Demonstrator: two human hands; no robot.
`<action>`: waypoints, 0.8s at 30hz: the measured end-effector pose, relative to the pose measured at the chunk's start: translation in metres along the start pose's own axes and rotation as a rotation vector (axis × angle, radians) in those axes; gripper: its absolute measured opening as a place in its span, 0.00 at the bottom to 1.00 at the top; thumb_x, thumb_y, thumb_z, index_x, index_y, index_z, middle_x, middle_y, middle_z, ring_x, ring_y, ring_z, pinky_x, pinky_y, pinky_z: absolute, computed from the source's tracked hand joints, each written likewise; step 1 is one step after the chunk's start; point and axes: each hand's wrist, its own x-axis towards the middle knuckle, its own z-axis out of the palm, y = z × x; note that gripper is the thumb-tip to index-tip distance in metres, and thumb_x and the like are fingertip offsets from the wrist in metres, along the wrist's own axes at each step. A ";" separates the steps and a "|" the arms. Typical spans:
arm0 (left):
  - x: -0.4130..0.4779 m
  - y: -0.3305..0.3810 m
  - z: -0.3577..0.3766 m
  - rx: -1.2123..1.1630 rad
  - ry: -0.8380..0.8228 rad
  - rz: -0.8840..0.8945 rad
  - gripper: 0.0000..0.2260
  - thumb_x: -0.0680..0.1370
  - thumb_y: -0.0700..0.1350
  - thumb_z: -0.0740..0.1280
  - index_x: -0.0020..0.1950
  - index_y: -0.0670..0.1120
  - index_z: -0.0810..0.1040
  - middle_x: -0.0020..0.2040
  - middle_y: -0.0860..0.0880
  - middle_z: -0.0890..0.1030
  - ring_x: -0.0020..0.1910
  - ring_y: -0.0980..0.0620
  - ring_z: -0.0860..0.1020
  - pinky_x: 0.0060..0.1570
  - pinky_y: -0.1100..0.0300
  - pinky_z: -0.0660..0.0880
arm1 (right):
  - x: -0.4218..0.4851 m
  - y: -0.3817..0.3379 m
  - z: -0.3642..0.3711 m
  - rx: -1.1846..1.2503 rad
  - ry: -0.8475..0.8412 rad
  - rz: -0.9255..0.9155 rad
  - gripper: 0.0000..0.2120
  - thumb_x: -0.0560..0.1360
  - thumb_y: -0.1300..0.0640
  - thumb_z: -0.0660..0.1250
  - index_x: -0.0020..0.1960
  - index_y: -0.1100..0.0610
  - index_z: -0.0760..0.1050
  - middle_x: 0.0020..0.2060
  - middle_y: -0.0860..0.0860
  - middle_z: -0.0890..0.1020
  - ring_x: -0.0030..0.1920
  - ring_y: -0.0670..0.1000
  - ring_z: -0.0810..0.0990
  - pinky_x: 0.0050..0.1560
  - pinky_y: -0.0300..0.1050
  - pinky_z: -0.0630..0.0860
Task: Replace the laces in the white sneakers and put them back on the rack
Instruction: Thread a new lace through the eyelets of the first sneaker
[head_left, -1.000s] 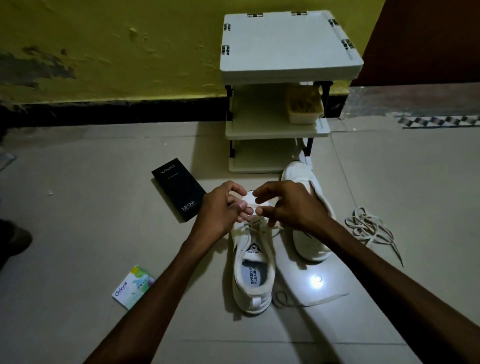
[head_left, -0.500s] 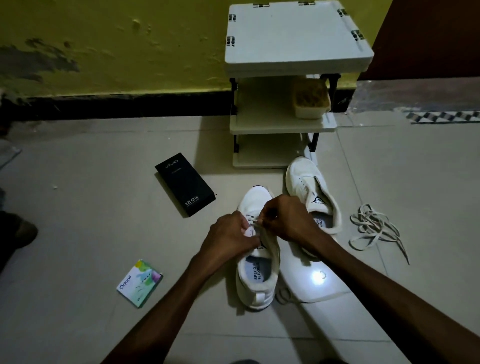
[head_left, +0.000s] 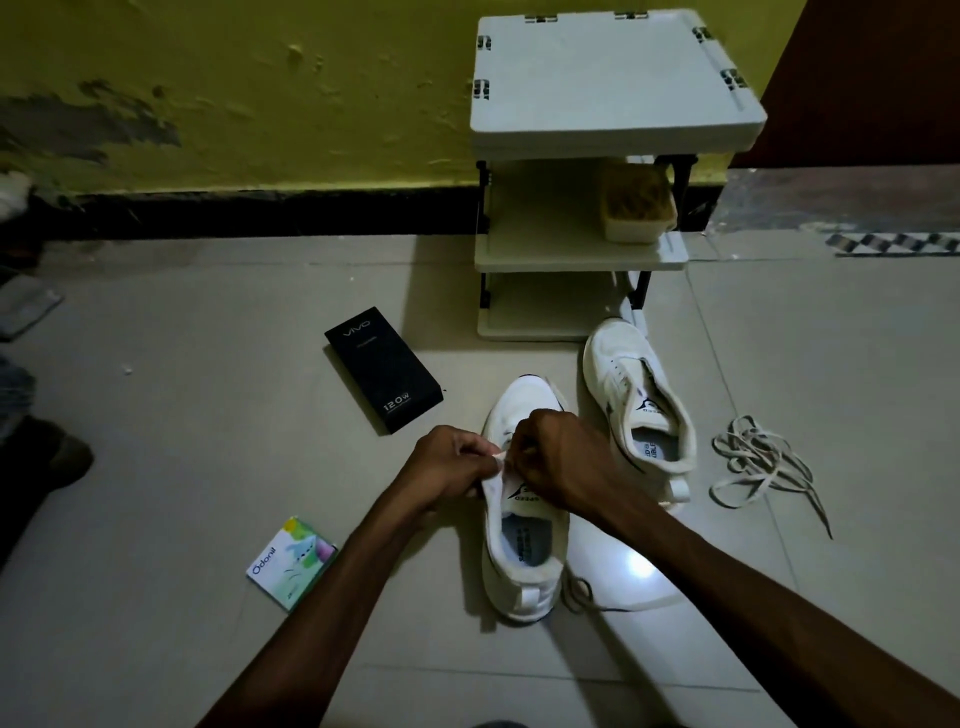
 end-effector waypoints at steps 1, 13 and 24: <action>0.000 0.000 0.000 -0.019 -0.006 -0.005 0.07 0.74 0.39 0.71 0.51 0.44 0.85 0.40 0.46 0.84 0.36 0.54 0.79 0.36 0.63 0.75 | -0.001 -0.001 0.001 -0.003 0.015 0.010 0.08 0.73 0.52 0.66 0.46 0.53 0.82 0.44 0.51 0.82 0.44 0.55 0.81 0.42 0.48 0.78; 0.002 -0.004 0.002 -0.077 0.012 -0.009 0.06 0.75 0.38 0.69 0.48 0.44 0.85 0.38 0.46 0.84 0.32 0.54 0.77 0.33 0.63 0.74 | -0.015 -0.017 0.014 -0.179 0.177 -0.024 0.06 0.69 0.57 0.68 0.45 0.57 0.80 0.43 0.54 0.80 0.47 0.57 0.77 0.38 0.46 0.69; 0.002 -0.006 0.003 -0.037 -0.048 0.033 0.07 0.74 0.40 0.68 0.48 0.47 0.86 0.39 0.48 0.84 0.33 0.55 0.78 0.38 0.63 0.75 | -0.021 -0.024 0.028 -0.056 0.312 0.189 0.05 0.68 0.55 0.70 0.35 0.54 0.80 0.32 0.51 0.80 0.37 0.55 0.78 0.35 0.40 0.63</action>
